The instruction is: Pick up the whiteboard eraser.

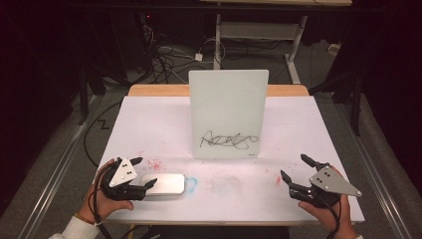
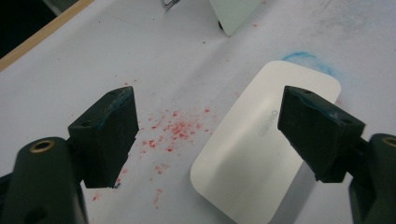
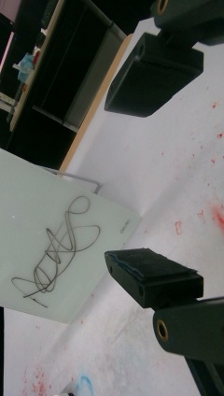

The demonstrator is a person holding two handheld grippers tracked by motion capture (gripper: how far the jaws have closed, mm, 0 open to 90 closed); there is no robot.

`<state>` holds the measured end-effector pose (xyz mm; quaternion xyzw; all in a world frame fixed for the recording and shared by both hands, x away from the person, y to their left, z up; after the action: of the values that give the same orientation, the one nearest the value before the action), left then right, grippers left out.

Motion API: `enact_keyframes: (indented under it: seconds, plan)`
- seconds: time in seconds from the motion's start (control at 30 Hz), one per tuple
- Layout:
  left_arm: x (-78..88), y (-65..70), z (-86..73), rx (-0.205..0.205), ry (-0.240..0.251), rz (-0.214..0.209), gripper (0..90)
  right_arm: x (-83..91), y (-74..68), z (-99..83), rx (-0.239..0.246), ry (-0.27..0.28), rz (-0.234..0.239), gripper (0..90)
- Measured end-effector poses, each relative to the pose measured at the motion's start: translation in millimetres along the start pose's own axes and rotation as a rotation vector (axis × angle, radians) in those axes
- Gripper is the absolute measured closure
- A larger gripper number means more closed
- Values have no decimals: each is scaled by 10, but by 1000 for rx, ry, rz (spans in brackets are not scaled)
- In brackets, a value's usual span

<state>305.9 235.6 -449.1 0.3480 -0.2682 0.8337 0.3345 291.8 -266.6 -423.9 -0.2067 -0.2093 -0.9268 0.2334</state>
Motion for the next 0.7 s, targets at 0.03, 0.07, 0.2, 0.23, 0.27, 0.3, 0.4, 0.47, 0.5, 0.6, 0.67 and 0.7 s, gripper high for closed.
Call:
enact_keyframes:
  seconds: [0.03, 0.07, 0.2, 0.23, 0.27, 0.3, 0.4, 0.47, 0.5, 0.6, 0.67, 0.7]
  plan:
    - [3, -8, -1, 3, -1, -3, 196, -3, -2, -6, -4, -5, 5, 243]
    - [5, -14, -2, 7, -2, -6, 196, -15, -5, -20, -3, -15, 10, 242]
    - [29, -45, 9, 0, -9, -17, 196, -39, -18, -28, 1, -26, 20, 241]
    - [39, -56, 16, -7, -18, -19, 196, -48, -23, -26, 8, -29, 23, 241]
    - [51, -71, 28, -8, -25, -29, 196, -57, -29, -25, 8, -32, 24, 241]
    - [62, -88, 42, -7, -42, -40, 196, -70, -34, -27, 10, -34, 31, 241]
    - [70, -127, 128, -31, -96, -87, 182, -123, -69, -50, 17, -64, 52, 241]
    - [44, -126, 216, -74, -150, -118, 182, -160, -85, -55, 25, -77, 62, 241]
    - [28, -120, 242, -90, -170, -131, 182, -160, -85, -55, 25, -77, 62, 241]
    - [-76, -70, 333, -159, -263, -181, 181, -220, -110, -66, 35, -96, 84, 241]
    - [-159, -15, 388, -218, -331, -209, 181, -231, -119, -71, 36, -101, 94, 241]
    - [-247, 31, 435, -263, -386, -233, 181, -248, -136, -79, 45, -108, 101, 240]
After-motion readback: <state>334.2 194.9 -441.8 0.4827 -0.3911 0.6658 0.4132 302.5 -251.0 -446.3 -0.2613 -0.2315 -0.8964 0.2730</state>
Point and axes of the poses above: each handheld gripper's, and its own axes: x roughly backward along the jaws, z roughly out of its top, y roughly to its right, the point moved 2 cm from there along -x, roughly forward along the jaws, and after that the axes turned 11 degrees about -y, right-handed, at the moved point
